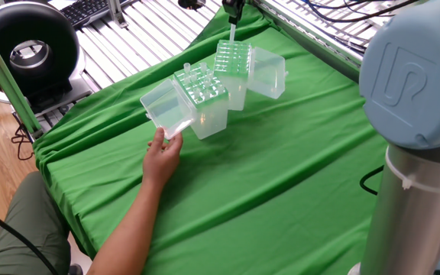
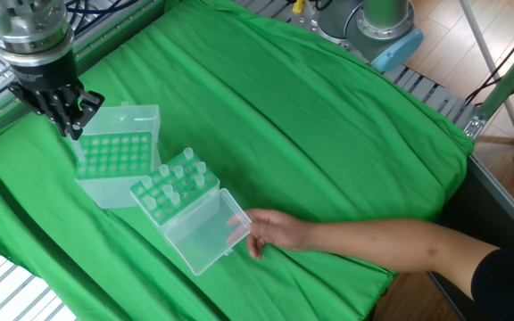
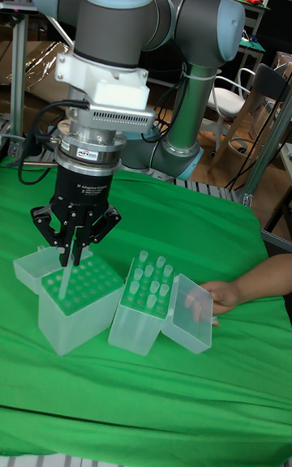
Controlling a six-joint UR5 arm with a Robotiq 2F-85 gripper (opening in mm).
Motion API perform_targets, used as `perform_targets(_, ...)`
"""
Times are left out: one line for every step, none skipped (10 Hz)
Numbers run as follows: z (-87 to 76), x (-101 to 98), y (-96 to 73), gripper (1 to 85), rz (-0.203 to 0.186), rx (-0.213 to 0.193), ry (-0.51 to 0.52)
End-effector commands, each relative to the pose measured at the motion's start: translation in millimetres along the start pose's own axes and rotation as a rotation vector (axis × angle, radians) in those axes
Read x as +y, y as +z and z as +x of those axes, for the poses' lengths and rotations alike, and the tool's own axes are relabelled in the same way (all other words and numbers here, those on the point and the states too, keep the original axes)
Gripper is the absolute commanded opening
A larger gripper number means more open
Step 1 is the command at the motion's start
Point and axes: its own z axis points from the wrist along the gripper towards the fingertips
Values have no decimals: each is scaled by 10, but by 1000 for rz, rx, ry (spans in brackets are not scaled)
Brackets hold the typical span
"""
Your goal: Insert a large pipette tip into the holder for large pipette tips
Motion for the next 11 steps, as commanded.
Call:
perform_targets(-74,-58,-14,10,19,-31,19)
perform_targets(-87,-59,-14,10,19,-35,19)
perform_targets(-37,-43,-13,10,13,-16,18)
perform_targets(62,-10,-13,10,1,22,16)
perform_targets(129,78,-164,10,-24,56,19)
perform_targets(160,129,-315,10,-39,78,20)
perform_targets(174,158,-476,10,-55,97,18)
perform_targets(191,209,-642,10,-72,116,17)
perform_targets(212,266,-811,10,-90,137,22)
perform_targets(218,304,-938,10,-98,152,28)
perform_targets(219,348,-1055,10,-100,166,34)
